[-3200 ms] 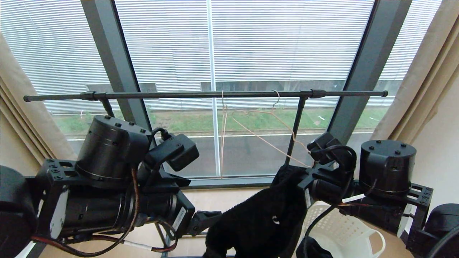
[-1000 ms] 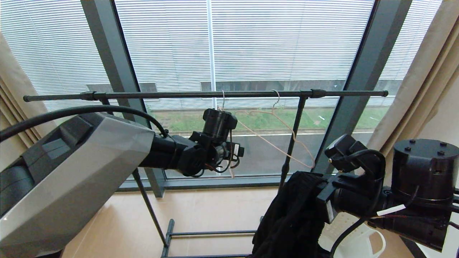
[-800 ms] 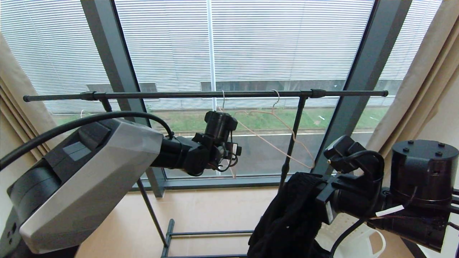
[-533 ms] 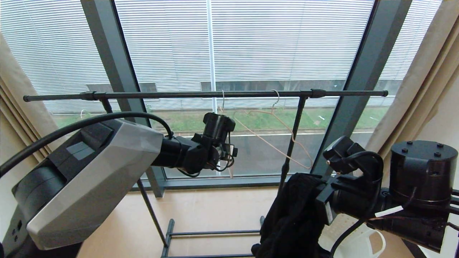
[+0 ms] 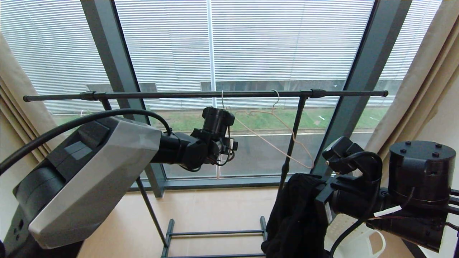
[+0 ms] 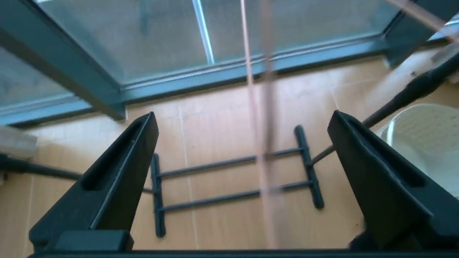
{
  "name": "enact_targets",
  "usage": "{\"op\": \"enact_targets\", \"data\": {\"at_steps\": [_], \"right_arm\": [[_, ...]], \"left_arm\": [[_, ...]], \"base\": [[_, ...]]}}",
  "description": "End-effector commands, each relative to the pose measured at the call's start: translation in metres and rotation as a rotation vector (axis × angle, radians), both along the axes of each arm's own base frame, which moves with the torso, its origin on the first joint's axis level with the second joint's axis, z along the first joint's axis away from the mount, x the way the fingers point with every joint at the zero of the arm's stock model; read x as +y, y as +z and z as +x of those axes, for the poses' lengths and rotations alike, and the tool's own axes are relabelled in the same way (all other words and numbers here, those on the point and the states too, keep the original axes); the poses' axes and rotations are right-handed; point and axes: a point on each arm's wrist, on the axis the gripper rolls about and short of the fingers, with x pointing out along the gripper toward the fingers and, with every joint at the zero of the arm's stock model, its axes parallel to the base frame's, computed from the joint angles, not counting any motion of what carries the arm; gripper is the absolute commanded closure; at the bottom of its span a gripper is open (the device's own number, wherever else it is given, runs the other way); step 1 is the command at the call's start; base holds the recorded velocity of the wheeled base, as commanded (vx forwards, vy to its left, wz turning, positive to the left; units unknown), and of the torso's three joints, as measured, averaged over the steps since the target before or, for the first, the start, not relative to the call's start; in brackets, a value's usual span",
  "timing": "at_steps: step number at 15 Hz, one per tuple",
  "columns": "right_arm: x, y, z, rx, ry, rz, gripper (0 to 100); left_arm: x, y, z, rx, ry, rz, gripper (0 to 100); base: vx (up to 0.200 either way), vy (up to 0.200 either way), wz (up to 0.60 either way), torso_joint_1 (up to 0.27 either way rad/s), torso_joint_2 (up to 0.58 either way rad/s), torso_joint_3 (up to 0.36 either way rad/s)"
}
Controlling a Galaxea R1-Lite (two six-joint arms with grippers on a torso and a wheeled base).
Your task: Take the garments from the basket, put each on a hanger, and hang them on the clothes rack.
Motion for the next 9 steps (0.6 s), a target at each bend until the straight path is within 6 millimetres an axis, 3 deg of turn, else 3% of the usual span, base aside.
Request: {"op": "enact_targets", "data": {"at_steps": [1, 4, 5, 9], "right_arm": [[0.0002, -0.0005, 0.0001, 0.001, 0.001, -0.002, 100], [0.0002, -0.0005, 0.0001, 0.001, 0.001, -0.002, 100], [0.0002, -0.0005, 0.0001, 0.001, 0.001, -0.002, 100], [0.0009, -0.0024, 0.0010, 0.008, 0.001, -0.006, 100]], "left_arm": [[0.0004, -0.0089, 0.0097, 0.001, 0.012, 0.003, 0], [0.0002, -0.0135, 0.0143, 0.010, 0.017, 0.009, 0], [0.0035, -0.0159, 0.0148, 0.026, 0.022, 0.017, 100], [0.0058, -0.0154, 0.0139, 0.030, 0.029, 0.016, 100]], "base": [[0.000, 0.000, 0.00, 0.000, 0.00, 0.000], [0.000, 0.000, 0.00, 0.000, 0.00, 0.000], [0.000, 0.000, 0.00, 0.000, 0.00, 0.000], [0.000, 0.000, 0.00, 0.000, 0.00, 0.000]]}}
